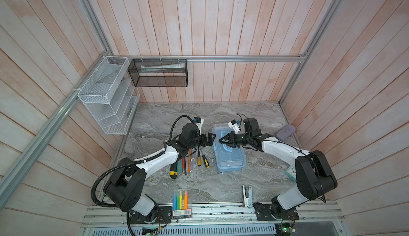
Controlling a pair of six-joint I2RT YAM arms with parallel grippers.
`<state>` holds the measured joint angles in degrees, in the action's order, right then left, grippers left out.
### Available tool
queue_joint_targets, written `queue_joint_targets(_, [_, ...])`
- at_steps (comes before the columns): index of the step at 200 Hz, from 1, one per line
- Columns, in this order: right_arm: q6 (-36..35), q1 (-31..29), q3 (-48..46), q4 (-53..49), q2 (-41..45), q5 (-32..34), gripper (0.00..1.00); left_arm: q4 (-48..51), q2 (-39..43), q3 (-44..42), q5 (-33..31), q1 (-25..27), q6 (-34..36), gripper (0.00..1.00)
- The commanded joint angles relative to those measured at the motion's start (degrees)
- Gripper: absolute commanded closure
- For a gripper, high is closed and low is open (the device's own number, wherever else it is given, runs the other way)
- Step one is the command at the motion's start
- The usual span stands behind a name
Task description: Pack the tool kit
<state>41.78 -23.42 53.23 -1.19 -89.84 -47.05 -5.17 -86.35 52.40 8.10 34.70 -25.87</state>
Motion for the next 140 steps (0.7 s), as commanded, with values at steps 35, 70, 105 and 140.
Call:
queue_joint_targets(35, [-2.3,1.4,-0.8,11.5,1.2,-5.0,1.00,-2.7,3.7,-3.7,7.7,-5.9,-3.3,0.00])
queue_joint_targets(70, [2.8,3.3,-3.1,21.6,1.8,-12.3,1.00,-4.6,3.8,-5.0,12.0,-6.0,-4.0,0.00])
queue_joint_targets(105, [5.1,5.6,-4.2,26.8,2.8,-17.2,1.00,-5.2,4.8,-6.2,14.7,-6.1,-4.0,0.02])
queue_joint_targets(140, [11.8,8.4,-7.9,36.1,2.2,-21.7,1.00,-5.4,6.2,-7.1,16.7,-6.6,-3.9,0.03])
